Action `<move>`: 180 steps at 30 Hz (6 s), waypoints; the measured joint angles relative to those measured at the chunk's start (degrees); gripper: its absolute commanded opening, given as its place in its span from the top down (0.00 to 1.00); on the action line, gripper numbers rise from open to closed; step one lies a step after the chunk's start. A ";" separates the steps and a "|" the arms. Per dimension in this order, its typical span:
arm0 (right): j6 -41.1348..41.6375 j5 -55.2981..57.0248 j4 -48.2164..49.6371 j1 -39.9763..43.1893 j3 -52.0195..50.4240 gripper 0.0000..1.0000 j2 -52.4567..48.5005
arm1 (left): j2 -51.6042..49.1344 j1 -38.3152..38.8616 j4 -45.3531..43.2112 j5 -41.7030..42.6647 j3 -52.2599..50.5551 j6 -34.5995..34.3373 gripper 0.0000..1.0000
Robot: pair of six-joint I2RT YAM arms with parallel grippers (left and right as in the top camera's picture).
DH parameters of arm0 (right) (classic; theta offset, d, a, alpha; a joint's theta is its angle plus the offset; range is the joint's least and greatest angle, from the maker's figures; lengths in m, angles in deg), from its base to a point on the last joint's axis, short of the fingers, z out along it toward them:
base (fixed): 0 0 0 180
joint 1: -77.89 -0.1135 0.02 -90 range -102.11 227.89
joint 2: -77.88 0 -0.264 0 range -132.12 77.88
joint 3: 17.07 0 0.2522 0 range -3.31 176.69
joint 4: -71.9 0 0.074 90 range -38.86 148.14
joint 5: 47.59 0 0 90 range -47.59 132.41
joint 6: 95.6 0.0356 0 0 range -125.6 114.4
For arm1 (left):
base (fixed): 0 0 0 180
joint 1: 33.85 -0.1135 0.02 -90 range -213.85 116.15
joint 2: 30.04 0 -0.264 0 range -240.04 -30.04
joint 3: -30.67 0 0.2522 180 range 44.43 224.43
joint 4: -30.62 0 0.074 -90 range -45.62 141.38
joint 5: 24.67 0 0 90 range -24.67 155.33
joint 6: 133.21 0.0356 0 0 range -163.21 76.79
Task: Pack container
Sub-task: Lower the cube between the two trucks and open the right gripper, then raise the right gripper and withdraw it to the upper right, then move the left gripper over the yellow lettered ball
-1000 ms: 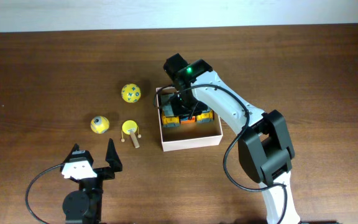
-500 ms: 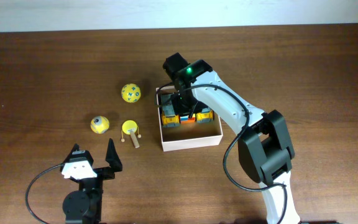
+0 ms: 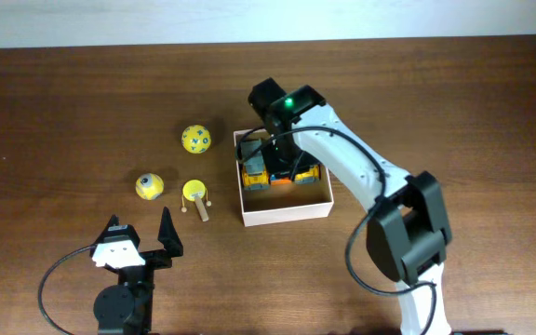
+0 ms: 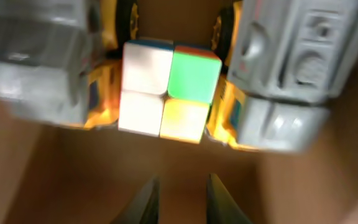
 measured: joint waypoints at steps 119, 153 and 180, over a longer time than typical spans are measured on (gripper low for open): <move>3.04 20.83 4.85 29.00 -4.63 0.01 19.69 | 0.00 0.00 0.00 0.00 0.00 0.00 0.01; 3.19 17.25 4.26 35.17 -6.97 0.01 17.51 | -9.11 0.00 5.44 0.13 14.38 3.69 0.01; 3.19 17.05 4.31 35.17 -7.02 0.01 17.49 | -83.54 -0.11 26.40 10.99 64.13 9.97 0.01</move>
